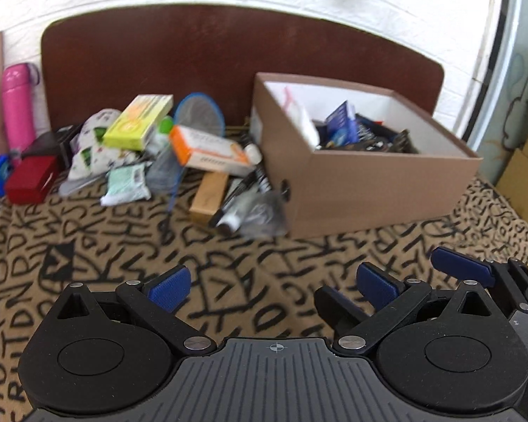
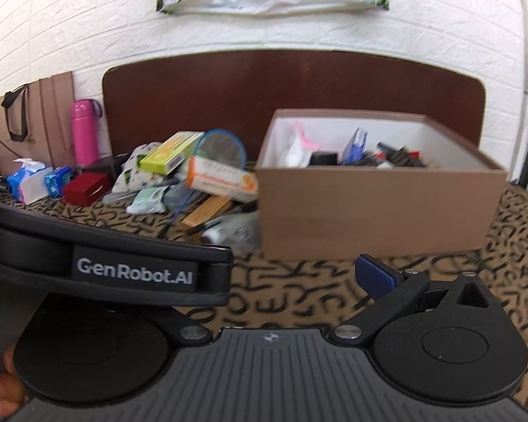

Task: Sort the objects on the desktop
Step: 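Withdraw the left tool from the box back toward the table items, then grasp the blue fly swatter handle with left gripper while right grasps gold box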

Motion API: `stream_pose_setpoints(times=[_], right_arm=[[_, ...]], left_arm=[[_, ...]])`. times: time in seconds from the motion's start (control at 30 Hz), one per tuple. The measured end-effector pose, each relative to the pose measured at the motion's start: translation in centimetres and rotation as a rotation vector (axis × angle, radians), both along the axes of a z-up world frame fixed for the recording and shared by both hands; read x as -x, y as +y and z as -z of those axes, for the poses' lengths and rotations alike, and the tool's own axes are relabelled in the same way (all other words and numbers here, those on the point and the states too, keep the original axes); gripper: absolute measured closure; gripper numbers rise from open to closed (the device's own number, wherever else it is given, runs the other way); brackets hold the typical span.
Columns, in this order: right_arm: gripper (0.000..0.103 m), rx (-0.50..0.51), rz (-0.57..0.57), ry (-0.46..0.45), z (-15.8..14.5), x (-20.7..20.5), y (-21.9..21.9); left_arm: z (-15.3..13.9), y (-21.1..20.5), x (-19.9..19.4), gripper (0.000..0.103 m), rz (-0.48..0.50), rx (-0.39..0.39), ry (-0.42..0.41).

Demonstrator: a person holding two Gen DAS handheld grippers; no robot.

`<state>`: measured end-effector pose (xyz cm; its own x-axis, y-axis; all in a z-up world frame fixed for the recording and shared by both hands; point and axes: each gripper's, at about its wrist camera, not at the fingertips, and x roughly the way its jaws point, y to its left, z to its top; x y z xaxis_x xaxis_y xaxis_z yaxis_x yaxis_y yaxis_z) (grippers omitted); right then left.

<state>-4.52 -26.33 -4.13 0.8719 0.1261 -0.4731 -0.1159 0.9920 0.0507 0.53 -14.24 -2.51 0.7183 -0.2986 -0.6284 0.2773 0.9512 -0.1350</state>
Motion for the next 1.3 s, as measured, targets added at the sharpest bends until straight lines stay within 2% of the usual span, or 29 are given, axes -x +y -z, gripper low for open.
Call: stream_pose_setpoints(times=[0.17, 0.57, 0.8, 0.93, 1.1, 1.3], right_arm=[[0.0, -0.005, 0.016, 0.047, 1.0, -0.2, 1.7], [0.0, 0.013, -0.032, 0.074, 2.2, -1.0, 3.6], [0.001, 0.022, -0.041, 0.065, 3.1, -2.6, 4.5], [0.006, 0.015, -0.059, 0.065, 3.4, -3.9, 5.1], [0.019, 0.024, -0.071, 0.07, 3.9, -5.8, 5.9], [0.03, 0.029, -0.096, 0.082, 4.2, -7.6, 7.0]], left_arm=[[0.8, 1.1, 0.1, 0.0, -0.028, -0.02, 0.021], [2.7, 4.0, -0.9, 0.0, -0.054, 0.024, 0.071], [2.6, 6.0, -2.8, 0.0, -0.079, 0.035, 0.04], [3.0, 7.0, -4.3, 0.005, -0.088, 0.044, 0.056], [3.5, 8.1, -6.2, 0.017, -0.1, 0.056, 0.08], [4.4, 8.7, -8.5, 0.03, -0.103, 0.053, 0.108]])
